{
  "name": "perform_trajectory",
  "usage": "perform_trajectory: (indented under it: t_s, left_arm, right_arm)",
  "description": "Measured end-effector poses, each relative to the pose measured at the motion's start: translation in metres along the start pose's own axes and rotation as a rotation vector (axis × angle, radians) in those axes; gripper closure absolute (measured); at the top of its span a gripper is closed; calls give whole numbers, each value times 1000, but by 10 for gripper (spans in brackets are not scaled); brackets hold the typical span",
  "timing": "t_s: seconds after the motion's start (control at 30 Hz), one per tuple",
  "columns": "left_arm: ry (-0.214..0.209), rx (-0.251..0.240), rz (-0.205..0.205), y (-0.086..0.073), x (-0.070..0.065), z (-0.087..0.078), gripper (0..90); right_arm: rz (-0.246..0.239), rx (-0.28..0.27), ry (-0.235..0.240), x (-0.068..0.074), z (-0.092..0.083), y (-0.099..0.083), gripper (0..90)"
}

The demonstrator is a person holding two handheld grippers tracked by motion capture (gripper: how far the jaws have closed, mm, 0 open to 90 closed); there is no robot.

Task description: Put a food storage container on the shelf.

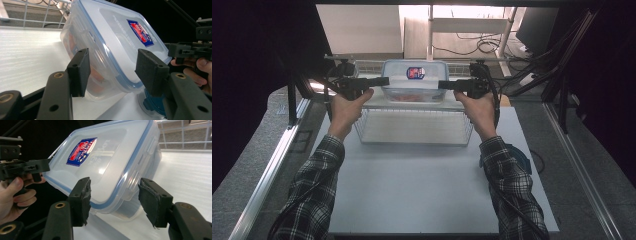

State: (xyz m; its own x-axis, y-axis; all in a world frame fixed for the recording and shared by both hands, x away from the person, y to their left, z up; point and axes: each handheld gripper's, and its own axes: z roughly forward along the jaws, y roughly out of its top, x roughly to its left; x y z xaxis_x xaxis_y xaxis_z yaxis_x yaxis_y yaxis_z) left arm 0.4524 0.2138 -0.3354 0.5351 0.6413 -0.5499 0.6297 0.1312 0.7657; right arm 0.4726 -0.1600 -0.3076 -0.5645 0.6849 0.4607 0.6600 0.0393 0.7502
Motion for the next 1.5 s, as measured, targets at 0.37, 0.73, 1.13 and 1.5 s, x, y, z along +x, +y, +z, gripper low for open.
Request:
perform_trajectory:
  t_s: [0.37, 0.73, 1.13, 1.5]
  left_arm:
    - [-10, -1, -11, -1, 2, -1, 445]
    - [-33, -1, -32, -6, 3, -6, 441]
    - [-4, -24, 76, -6, -10, -12, 374]
    - [73, -18, 201, -18, -31, -24, 224]
  right_arm:
    - [-78, -8, -57, 7, -4, 3, 479]
    - [-85, 14, -41, 10, -7, 1, 484]
    - [-124, -16, -26, 10, -8, 0, 419]
    - [-272, -47, -33, 22, -28, -14, 249]
